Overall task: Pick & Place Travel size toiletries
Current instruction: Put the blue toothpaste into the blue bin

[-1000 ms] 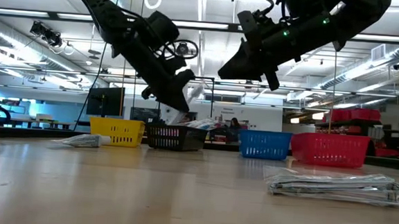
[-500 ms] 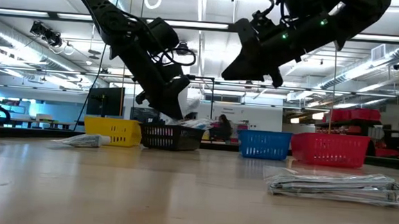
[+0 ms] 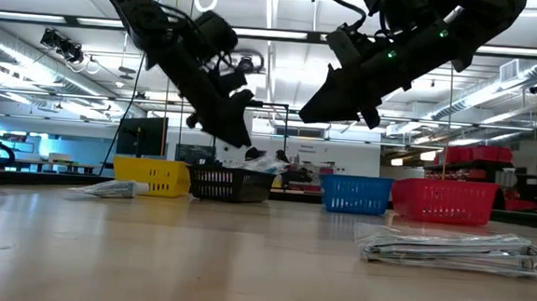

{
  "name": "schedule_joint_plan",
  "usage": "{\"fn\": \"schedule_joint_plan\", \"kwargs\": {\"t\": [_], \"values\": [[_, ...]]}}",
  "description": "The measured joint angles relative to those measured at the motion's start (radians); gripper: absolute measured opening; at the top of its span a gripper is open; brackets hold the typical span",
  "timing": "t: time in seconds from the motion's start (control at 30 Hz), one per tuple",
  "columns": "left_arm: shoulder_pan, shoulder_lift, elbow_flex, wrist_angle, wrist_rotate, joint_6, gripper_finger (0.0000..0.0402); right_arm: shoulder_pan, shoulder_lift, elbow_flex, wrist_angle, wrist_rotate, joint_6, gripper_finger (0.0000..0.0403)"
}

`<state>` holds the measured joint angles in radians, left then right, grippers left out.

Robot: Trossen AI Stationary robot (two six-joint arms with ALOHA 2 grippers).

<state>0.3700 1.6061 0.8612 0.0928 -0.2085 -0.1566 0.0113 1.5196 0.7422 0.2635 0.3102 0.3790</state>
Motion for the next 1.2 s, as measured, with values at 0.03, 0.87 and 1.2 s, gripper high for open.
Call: {"fn": "schedule_joint_plan", "kwargs": {"t": [0.03,0.87,1.2], "values": [[-0.007,-0.022,0.000,-0.003,0.005,0.004,0.0173,0.000,0.000,0.000,-0.008,0.000,0.000,0.0078],[-0.343,-0.202,-0.078,-0.682,0.056,-0.404,0.0176,0.007,0.000,0.000,-0.163,0.099,0.174,0.0109],[-0.356,-0.197,-0.183,-0.682,0.048,-0.520,0.0176,0.009,0.000,0.000,-0.154,0.099,0.186,0.0109]]}}
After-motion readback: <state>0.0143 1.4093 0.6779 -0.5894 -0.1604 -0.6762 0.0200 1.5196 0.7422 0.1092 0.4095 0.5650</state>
